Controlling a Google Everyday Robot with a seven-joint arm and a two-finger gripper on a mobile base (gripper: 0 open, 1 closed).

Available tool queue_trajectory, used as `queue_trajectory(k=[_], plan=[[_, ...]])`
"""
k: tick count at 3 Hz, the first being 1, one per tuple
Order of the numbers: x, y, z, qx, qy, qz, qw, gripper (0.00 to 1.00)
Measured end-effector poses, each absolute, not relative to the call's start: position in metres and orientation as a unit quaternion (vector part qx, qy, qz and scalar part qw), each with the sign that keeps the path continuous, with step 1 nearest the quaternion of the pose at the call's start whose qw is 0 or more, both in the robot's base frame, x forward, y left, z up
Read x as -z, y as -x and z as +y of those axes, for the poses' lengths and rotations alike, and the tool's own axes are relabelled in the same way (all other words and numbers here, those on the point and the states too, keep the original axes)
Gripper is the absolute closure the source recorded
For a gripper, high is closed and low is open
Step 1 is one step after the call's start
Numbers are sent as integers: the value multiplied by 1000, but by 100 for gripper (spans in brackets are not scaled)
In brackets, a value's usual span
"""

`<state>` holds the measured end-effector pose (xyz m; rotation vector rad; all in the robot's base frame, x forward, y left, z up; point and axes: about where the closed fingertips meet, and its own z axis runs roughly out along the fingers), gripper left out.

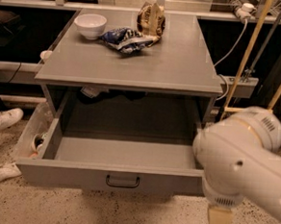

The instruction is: Close top drawer

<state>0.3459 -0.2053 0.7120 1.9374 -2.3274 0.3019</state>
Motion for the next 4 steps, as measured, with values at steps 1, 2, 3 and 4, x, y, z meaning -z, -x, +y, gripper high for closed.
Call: queue_trajectory(k=[1,2,3,4], plan=[[-744,-375,-198,-110,-629,-770,6,0],[-744,-375,-198,-110,-629,-770,6,0],[-718,-363,-181,-94,-651,-753,35,0],[-678,-359,-155,-63,-683,-725,60,0]])
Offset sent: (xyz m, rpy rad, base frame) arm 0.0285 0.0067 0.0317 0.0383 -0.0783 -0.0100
